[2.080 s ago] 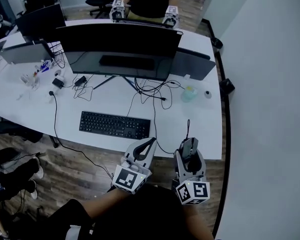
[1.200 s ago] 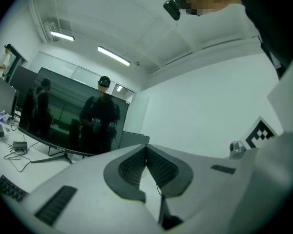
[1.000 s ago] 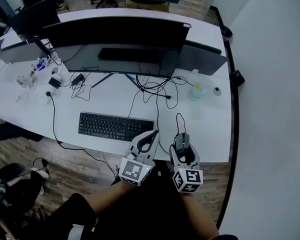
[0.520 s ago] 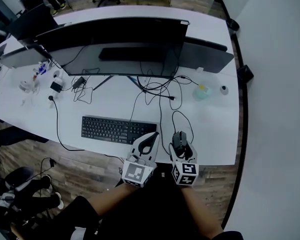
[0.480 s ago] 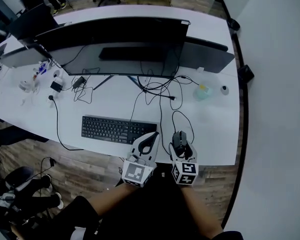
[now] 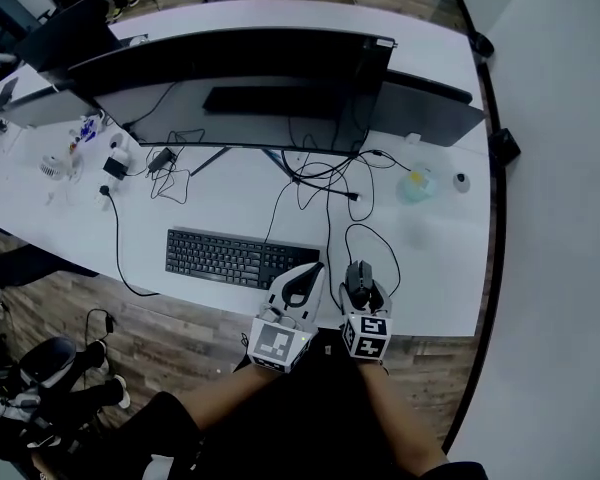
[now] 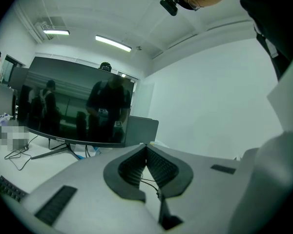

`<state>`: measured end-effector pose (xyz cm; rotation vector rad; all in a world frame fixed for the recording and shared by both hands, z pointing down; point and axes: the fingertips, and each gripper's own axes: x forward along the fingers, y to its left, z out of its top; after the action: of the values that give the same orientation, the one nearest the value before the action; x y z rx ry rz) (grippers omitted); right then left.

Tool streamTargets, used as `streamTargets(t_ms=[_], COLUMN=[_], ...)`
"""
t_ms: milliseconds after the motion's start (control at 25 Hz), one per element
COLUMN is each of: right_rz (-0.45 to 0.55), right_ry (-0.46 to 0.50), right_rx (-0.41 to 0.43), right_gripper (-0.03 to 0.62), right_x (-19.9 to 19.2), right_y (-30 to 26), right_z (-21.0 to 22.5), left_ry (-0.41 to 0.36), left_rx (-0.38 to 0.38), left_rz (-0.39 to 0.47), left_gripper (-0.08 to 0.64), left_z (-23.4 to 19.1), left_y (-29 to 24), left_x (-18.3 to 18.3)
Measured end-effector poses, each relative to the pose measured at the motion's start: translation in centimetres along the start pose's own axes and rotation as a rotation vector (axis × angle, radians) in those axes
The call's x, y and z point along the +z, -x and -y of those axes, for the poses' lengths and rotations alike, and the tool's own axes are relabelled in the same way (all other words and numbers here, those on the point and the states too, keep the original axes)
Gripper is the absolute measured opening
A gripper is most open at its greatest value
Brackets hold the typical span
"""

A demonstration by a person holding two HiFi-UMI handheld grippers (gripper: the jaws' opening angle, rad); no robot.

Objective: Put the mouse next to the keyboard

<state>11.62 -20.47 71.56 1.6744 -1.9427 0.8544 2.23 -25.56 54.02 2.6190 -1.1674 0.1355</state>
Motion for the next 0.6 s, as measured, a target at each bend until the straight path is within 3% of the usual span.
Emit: streamTargets(t_ms=[400,600], right_rz=[-0.083,-0.120], right_ry=[0.022,0.006], right_rx=[0.000,-0.006], right_gripper=[0.307,0.307], right_x=[-2.5,-3.6], right_y=[-3.8,-5.2], right_z=[1.7,1.5], left_ry=[-0.018,0.018], left_rx=[0.035,0.096], left_rz=[-0.028,-0.024], left_gripper=[0.003,0.003], left_z=[-1.1,-2.3], left_y=[-1.2,-1.3], left_x=[-0.1,0.0])
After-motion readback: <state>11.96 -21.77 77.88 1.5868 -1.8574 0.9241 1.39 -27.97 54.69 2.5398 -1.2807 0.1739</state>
